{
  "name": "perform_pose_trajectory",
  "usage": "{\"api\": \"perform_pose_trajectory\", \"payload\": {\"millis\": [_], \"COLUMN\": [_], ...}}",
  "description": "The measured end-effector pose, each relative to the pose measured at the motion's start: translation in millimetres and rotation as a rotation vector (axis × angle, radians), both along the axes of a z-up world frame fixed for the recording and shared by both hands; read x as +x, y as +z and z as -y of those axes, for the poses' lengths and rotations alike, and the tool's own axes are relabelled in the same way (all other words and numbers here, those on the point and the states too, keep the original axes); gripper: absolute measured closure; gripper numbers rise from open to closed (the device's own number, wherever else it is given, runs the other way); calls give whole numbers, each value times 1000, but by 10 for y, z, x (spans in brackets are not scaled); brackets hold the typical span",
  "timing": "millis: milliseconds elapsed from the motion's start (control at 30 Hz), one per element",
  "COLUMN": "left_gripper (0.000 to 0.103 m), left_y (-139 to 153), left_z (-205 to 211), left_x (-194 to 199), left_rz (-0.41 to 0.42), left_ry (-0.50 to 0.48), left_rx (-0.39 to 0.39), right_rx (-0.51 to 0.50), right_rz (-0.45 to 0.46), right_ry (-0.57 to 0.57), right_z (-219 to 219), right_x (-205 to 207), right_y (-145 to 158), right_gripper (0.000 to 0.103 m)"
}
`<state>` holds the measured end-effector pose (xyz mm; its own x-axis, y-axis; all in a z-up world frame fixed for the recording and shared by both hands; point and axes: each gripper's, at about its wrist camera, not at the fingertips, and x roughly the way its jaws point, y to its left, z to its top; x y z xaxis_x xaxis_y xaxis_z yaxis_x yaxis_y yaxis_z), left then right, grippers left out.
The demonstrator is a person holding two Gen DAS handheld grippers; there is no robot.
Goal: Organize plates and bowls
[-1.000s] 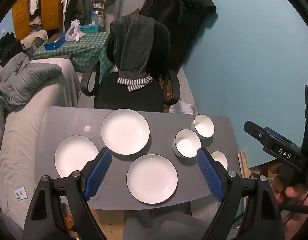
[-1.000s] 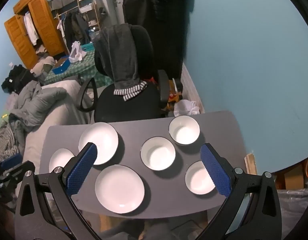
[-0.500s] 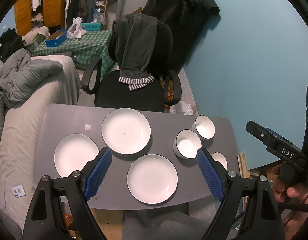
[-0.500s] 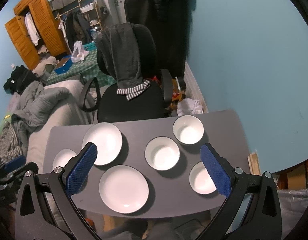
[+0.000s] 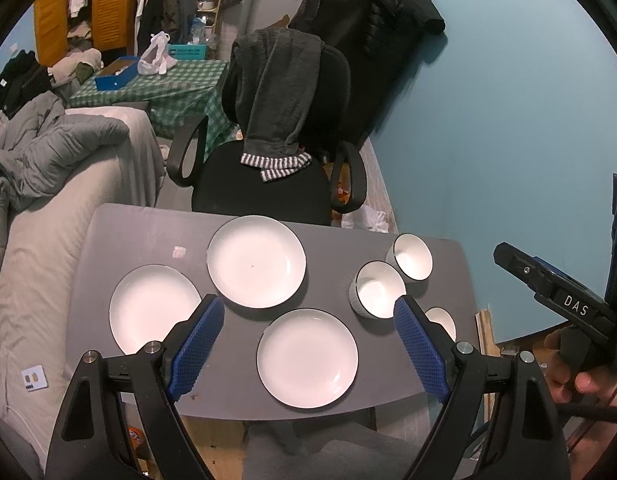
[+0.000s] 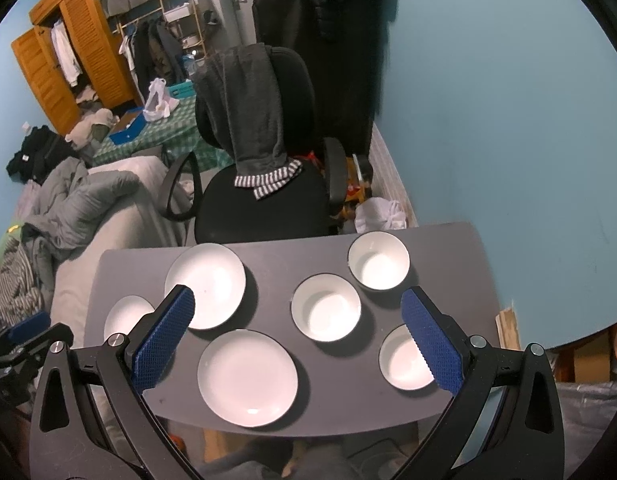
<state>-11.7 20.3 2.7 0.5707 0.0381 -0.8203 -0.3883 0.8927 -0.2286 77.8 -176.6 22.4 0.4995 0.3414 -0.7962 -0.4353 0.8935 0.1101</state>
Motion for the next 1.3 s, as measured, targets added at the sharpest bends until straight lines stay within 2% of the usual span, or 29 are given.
{"api": "perform_pose_trajectory", "payload": {"millis": [233, 300, 400, 467, 533, 833, 1067, 1300], "left_gripper": [15, 15, 15, 15, 15, 15, 15, 15], "left_y": [9, 18, 3, 13, 9, -91, -178, -358], "left_z": [-17, -39, -45, -39, -65, -89, -69, -217], "left_x": [-18, -43, -46, -48, -60, -34, 19, 16], "left_rz": [23, 52, 44, 53, 52, -1, -29, -69], "left_ry": [0, 1, 2, 4, 8, 30, 21, 53], "left_rx": [30, 39, 17, 40, 27, -35, 3, -8], "right_rx": [-2, -3, -3, -4, -5, -22, -31, -62], "right_rz": [1, 1, 1, -1, -2, 3, -6, -9], "right_ry": [6, 7, 8, 10, 13, 32, 56, 99], "right_z": [-14, -27, -52, -63, -76, -118, -171, -247], "right_x": [0, -2, -15, -17, -16, 1, 31, 61], "right_y": [4, 5, 9, -3, -18, -65, -123, -247], "right_gripper": [1, 2, 2, 2, 2, 2, 2, 2]}}
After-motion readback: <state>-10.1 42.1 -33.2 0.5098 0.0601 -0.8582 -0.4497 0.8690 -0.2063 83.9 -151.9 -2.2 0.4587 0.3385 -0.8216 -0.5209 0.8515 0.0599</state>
